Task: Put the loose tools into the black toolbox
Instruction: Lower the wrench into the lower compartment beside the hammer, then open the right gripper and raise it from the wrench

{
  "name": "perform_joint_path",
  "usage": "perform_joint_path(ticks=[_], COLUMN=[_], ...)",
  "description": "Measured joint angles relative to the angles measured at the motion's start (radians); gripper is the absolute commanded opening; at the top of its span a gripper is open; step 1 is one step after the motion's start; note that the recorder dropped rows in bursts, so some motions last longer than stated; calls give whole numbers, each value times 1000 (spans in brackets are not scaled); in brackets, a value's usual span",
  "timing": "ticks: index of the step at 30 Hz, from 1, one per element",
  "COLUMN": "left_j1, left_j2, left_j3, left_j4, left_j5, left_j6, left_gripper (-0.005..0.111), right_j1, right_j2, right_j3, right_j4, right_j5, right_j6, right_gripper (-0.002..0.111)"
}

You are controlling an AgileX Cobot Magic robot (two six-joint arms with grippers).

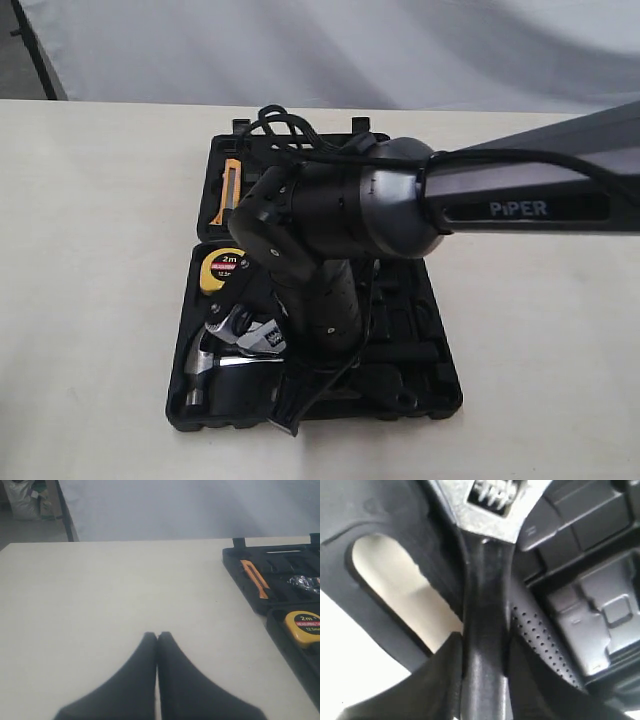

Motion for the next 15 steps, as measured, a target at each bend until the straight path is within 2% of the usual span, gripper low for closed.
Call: perform_joint_path(ticks=[5,8,15], left_j1=[0,0,0], left_j2=[0,0,0], left_j3=[0,0,0], left_j4=[0,0,0], left_j5=[0,0,0], left_j6=[0,0,0], left_gripper=[1,1,1], right_j1=[-6,-71,-334], right_j2=[-70,-149,-160], right_j3=[1,1,1], right_j4=[10,51,508], right_j5=[13,5,-29], right_j6=[-74,-108,-385], right_gripper=[-1,-1,-1])
